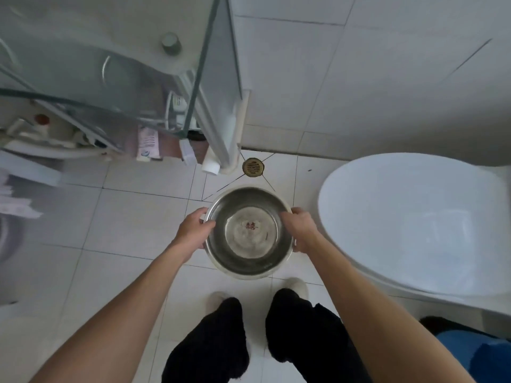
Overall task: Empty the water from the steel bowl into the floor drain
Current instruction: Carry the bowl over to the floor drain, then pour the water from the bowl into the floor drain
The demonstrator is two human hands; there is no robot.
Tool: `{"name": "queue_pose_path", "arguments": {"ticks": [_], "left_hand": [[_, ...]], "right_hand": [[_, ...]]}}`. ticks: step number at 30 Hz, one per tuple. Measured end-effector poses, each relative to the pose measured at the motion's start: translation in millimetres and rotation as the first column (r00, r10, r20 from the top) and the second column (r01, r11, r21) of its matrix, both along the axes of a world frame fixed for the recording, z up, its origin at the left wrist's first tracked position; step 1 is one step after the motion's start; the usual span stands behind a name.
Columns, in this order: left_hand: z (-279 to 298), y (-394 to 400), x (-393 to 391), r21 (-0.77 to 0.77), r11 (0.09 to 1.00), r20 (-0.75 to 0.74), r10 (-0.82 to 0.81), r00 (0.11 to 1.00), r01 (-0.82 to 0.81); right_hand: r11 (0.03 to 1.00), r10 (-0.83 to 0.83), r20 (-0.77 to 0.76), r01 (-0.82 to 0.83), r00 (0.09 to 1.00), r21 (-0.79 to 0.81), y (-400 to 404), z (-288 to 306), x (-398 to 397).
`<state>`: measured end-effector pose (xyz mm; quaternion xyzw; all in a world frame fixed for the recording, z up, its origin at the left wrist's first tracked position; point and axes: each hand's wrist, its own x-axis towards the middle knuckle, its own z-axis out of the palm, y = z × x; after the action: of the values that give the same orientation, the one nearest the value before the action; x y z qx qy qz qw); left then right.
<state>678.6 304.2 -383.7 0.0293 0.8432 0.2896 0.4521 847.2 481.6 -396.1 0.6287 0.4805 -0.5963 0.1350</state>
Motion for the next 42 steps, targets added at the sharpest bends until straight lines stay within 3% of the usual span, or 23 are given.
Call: {"name": "queue_pose_path", "arguments": {"ticks": [11,21,31,42], "left_hand": [[-152,6,-24,0.046,0.999,-0.034,0.022,0.999,-0.021],[-285,42,-63,0.097,0.995,-0.034,-0.009,0.999,0.012],[-358,76,-105,0.099,0.992,-0.053,-0.066,0.996,0.071],[-379,107,-138,0.085,0.987,-0.076,-0.132,0.988,0.139]], "right_hand": [[0.981,0.19,0.002,-0.19,0.982,0.034,20,-122,-32],[0.977,0.206,0.016,-0.206,0.978,0.057,47,-247,-63],[0.991,0.124,-0.003,-0.123,0.992,0.044,72,-322,-97],[0.992,0.12,0.021,-0.121,0.993,0.046,100,-344,-121]]}}
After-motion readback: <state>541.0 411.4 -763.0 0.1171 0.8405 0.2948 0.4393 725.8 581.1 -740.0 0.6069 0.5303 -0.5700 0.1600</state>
